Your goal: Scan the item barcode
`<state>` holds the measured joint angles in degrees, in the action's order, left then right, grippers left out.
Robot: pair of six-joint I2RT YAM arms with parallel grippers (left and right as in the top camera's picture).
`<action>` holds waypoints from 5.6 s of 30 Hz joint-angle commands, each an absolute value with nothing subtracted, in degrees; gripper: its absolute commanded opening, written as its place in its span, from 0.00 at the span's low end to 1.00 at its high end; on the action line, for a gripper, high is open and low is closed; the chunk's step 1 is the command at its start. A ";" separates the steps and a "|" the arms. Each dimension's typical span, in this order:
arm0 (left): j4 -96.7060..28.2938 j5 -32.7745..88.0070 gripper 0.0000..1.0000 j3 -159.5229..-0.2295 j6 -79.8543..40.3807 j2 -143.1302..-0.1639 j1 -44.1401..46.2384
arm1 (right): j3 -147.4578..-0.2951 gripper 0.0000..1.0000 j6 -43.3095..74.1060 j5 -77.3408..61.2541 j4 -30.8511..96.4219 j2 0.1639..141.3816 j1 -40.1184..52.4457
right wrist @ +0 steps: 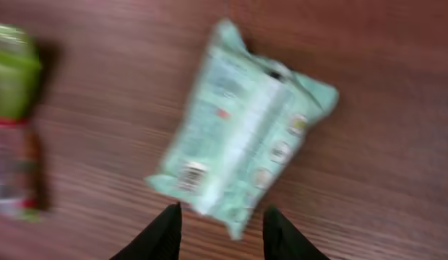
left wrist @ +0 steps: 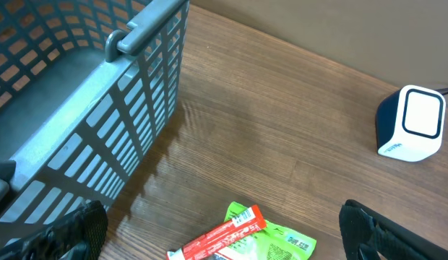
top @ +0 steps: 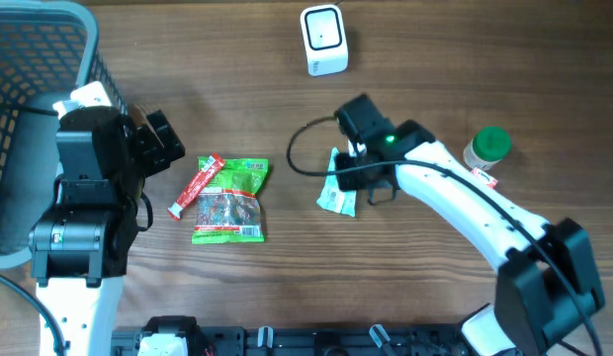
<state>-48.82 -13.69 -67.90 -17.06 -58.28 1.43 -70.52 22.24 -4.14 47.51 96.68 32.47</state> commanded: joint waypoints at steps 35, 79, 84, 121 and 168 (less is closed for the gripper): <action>-48.64 -14.22 1.00 -68.69 -16.78 -58.30 1.10 | -63.31 0.75 35.94 -2.20 38.63 110.41 35.81; -48.66 -14.22 1.00 -68.69 -16.78 -58.30 1.10 | -62.46 0.20 37.67 0.84 35.55 101.91 38.83; -48.66 -14.22 1.00 -68.69 -16.78 -58.30 1.10 | -62.43 0.20 37.71 0.82 35.57 101.91 38.83; -48.66 -14.22 1.00 -68.69 -16.78 -58.30 1.10 | -62.26 0.25 40.49 3.33 34.52 109.32 40.93; -48.66 -14.22 1.00 -68.69 -16.78 -58.30 1.10 | -59.13 0.13 19.11 -6.52 37.01 106.54 40.93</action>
